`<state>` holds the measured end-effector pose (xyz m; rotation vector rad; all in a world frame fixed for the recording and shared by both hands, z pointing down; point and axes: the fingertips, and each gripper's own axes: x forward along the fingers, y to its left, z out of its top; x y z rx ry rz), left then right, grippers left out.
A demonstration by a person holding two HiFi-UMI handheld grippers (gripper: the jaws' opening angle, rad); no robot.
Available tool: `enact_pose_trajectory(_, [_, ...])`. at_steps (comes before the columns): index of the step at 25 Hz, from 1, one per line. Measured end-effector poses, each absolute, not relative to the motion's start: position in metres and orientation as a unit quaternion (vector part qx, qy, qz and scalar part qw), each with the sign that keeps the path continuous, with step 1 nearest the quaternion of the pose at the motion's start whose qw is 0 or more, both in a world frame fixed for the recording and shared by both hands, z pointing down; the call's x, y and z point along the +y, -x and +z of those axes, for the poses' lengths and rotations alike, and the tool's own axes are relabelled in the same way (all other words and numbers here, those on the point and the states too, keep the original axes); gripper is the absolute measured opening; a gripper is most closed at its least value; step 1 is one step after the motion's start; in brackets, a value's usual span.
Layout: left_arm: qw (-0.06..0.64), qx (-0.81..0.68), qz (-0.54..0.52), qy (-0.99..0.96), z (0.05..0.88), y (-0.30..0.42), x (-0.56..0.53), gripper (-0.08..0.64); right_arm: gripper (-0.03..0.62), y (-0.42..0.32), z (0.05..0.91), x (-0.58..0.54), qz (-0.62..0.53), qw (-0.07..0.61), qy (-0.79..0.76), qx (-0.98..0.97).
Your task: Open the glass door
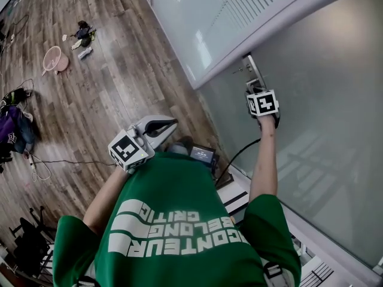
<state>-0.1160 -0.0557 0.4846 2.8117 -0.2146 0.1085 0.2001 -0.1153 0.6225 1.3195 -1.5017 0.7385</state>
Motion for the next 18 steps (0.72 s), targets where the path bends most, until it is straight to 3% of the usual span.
enact_pose_trajectory(3, [0.158,-0.065,0.044,-0.984,0.489,0.106,-0.053,0.015,0.114,-0.193,0.681,-0.115,0.352,0.546,-0.464,-0.602])
enact_pose_trajectory(4, [0.158,-0.063,0.045,-0.984,0.490,0.102,-0.051,0.015,-0.011,-0.195,0.690,-0.112,0.357,0.571,-0.447,-0.589])
enact_pose_trajectory(10, [0.170,-0.054,0.050,-0.983,0.498,0.084,-0.043,0.015,-0.009,-0.180,0.699,-0.101,0.430,0.533,-0.359,-0.634])
enact_pose_trajectory(18, [0.168,-0.041,0.057,-0.983,0.499,0.059,-0.048,0.015,-0.009,-0.182,0.702,-0.114,0.410,0.511,-0.377,-0.655])
